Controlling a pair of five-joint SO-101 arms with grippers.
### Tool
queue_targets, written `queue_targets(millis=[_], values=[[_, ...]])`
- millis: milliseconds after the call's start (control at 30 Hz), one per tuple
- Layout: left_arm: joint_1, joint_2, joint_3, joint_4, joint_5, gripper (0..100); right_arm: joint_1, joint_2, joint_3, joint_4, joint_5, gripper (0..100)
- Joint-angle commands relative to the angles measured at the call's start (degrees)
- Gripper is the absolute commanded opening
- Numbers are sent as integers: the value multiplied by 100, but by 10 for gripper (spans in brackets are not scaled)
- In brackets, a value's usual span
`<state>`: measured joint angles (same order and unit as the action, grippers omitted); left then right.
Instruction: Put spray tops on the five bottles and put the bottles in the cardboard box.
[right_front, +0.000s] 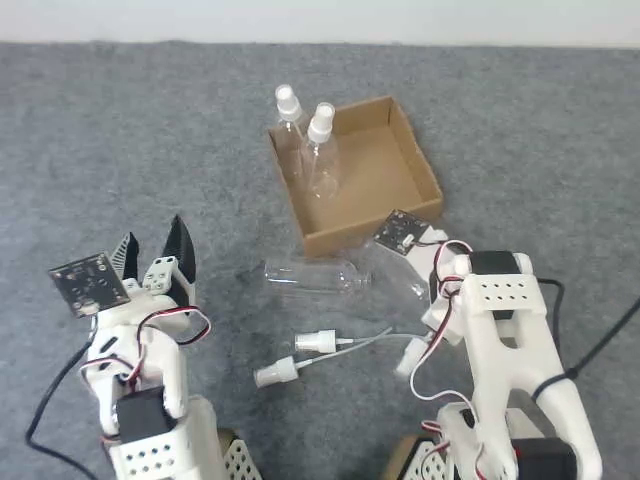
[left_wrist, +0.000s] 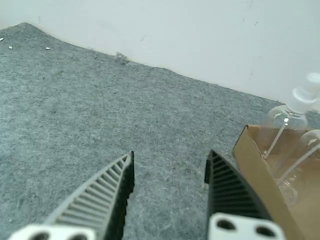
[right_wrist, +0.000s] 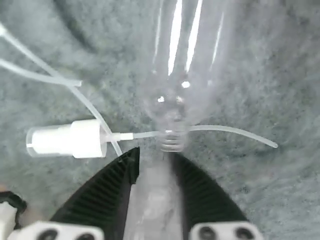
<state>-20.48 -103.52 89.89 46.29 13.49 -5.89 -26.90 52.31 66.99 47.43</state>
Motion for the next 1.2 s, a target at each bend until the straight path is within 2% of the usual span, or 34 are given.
queue_targets(millis=[0,100,300,467,633,767,967,1167], values=[[-53,-97,-48,-176,-35,216,31,-268,-343,13,-273,258],[-53,-97,-48,-176,-35,216,31,-268,-378,145,-404,324],[-53,-97,-48,-176,-35,216,145,-268,-378,163,-800,326],[-53,-97,-48,-176,-35,216,514,-268,-378,163,-756,326],[-53,-97,-48,-176,-35,216,708,-224,-369,593,-141,326],[-53,-97,-48,-185,-35,216,716,-215,-316,831,-44,325],[-53,-97,-48,-185,-35,216,716,-215,-26,822,18,325],[-53,-97,-48,-176,-44,216,980,-215,229,796,695,325]])
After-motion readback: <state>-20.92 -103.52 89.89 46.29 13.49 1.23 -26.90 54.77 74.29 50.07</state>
